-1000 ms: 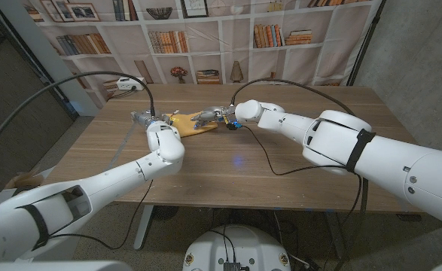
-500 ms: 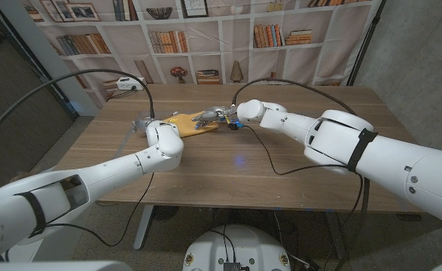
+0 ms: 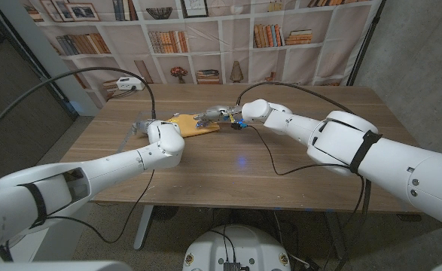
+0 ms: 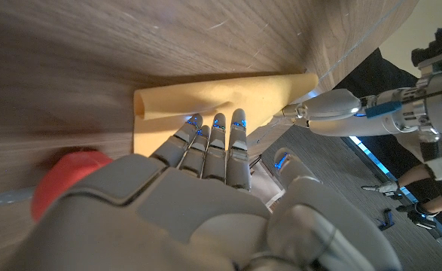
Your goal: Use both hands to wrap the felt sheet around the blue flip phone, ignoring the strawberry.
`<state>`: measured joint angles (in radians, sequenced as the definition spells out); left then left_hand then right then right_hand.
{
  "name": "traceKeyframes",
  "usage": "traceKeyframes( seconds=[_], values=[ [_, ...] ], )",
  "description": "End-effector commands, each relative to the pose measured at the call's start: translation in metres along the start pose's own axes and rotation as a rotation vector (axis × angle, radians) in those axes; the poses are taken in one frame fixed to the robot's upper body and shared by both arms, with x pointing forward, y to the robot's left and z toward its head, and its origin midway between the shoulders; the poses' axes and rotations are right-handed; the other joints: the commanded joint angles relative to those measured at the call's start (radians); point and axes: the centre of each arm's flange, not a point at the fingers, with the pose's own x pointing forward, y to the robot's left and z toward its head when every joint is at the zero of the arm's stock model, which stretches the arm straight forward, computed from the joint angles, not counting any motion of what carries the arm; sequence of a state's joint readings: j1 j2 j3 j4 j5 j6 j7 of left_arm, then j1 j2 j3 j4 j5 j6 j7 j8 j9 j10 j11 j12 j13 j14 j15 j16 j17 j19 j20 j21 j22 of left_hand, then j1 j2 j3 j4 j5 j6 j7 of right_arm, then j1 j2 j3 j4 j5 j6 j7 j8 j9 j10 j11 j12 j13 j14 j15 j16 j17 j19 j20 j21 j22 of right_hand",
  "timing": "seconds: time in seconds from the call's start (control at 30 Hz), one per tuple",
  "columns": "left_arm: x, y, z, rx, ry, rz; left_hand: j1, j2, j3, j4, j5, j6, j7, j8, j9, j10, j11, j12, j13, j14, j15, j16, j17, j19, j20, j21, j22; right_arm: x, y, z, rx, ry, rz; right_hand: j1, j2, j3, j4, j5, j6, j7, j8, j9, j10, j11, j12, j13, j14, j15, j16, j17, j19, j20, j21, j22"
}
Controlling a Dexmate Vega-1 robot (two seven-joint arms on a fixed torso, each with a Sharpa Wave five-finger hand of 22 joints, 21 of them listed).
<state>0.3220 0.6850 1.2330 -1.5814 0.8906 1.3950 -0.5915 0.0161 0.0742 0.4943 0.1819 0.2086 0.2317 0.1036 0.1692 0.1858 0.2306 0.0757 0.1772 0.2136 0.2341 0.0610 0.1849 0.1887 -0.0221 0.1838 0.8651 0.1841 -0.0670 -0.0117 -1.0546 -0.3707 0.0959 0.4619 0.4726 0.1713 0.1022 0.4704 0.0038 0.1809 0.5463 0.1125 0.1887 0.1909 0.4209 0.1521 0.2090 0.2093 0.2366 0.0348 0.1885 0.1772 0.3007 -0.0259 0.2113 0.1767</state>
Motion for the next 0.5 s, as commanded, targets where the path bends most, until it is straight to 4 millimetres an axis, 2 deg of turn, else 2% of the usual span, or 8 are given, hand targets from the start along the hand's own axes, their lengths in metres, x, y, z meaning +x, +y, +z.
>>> traceKeyframes(
  seconds=[0.03, 0.2, 0.37, 0.5],
  values=[
    [-0.002, 0.005, 0.005, 0.012, -0.014, 0.019, -0.011, 0.086, -0.001, 0.001, 0.005, -0.005, 0.001, 0.004, 0.004, -0.006, -0.001, 0.003, 0.002, -0.005, 0.003, 0.001, 0.001, -0.012, 0.003, -0.002, 0.002, -0.014, -0.009, 0.006, 0.082, -0.122, -0.018, -0.004, 0.000, 0.002, -0.007, -0.001, 0.003, -0.008, 0.003, 0.002, -0.006, -0.006, -0.004, 0.000, 0.003, 0.013, 0.004, 0.004, 0.005, 0.012, 0.001, 0.002],
    [-0.008, 0.009, 0.004, -0.005, -0.030, 0.049, -0.011, 0.085, -0.001, 0.000, 0.005, -0.009, -0.002, 0.005, 0.003, -0.006, -0.005, 0.006, 0.001, -0.007, 0.001, 0.002, 0.002, -0.013, 0.001, -0.003, 0.002, -0.019, -0.013, 0.008, 0.086, -0.153, -0.026, 0.000, 0.001, 0.002, -0.012, -0.002, 0.000, -0.012, 0.002, 0.003, -0.012, -0.006, -0.005, 0.000, 0.002, 0.014, 0.004, 0.005, 0.005, 0.014, 0.001, 0.002],
    [-0.016, 0.018, -0.004, -0.122, -0.071, 0.060, -0.009, 0.081, 0.000, -0.004, 0.004, 0.006, -0.009, 0.016, 0.003, 0.009, -0.008, 0.018, 0.000, 0.008, -0.002, 0.012, 0.001, -0.005, 0.001, -0.004, 0.001, -0.023, -0.016, 0.009, 0.093, -0.174, -0.040, 0.002, 0.001, 0.002, -0.016, -0.002, -0.001, -0.013, 0.003, 0.003, -0.012, -0.004, -0.005, 0.000, 0.001, 0.014, 0.004, 0.005, 0.005, 0.014, 0.001, 0.002],
    [-0.018, 0.025, -0.014, -0.285, -0.113, 0.037, 0.015, 0.100, 0.028, -0.018, 0.006, 0.015, -0.016, 0.022, 0.003, 0.024, -0.003, 0.027, -0.002, 0.022, 0.004, 0.017, -0.002, -0.002, 0.007, -0.010, 0.000, -0.025, -0.018, 0.010, 0.101, -0.195, -0.053, 0.004, 0.000, 0.001, -0.018, -0.003, -0.002, -0.015, 0.003, 0.003, -0.015, -0.002, -0.006, 0.000, 0.001, 0.014, 0.004, 0.005, 0.005, 0.013, 0.000, 0.002]
  ],
)
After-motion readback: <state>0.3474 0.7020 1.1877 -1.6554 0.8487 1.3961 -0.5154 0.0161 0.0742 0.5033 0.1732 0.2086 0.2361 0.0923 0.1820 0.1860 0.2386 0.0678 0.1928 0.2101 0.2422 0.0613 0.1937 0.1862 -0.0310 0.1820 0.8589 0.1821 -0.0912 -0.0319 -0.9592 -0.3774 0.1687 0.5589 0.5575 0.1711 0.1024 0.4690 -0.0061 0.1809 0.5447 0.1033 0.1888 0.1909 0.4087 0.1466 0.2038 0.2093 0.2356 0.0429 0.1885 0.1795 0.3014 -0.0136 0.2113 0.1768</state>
